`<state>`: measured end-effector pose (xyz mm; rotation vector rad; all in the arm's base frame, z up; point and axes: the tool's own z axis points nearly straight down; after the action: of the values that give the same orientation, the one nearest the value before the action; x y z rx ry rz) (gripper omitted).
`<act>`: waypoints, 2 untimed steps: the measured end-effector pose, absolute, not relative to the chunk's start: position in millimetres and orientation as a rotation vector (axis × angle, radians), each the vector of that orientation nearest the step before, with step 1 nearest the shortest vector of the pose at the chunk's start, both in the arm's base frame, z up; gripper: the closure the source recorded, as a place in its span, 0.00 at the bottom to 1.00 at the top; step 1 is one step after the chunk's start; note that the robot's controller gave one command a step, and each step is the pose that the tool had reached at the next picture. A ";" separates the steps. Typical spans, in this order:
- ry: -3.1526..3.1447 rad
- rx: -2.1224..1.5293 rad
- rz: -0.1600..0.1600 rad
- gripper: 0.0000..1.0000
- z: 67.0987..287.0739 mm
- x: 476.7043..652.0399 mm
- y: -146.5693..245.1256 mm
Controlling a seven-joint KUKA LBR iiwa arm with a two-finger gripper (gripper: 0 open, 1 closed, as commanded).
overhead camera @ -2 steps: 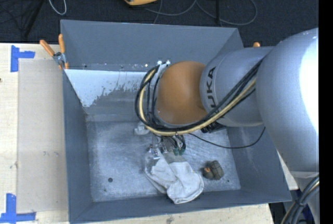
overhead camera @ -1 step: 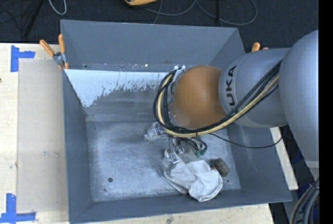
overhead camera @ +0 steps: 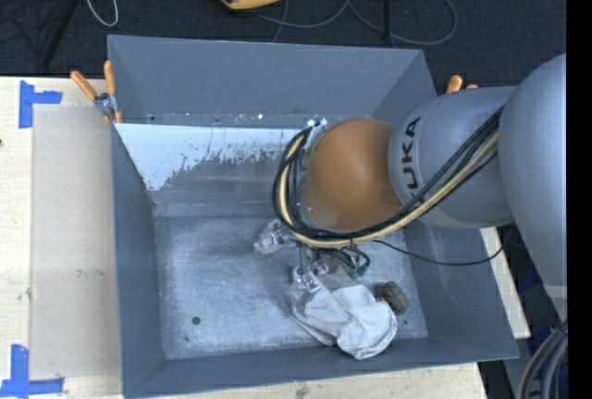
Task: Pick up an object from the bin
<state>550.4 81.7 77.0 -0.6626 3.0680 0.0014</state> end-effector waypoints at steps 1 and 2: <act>3.052 -0.758 0.003 0.00 111.5 576.6 88.1; 3.060 -0.772 0.001 1.00 74.8 535.4 43.3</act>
Offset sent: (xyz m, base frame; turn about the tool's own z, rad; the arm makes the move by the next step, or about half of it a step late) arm -0.0145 -0.0382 -0.0070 -0.0726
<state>535.4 43.3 74.8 -0.7716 3.0605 0.0007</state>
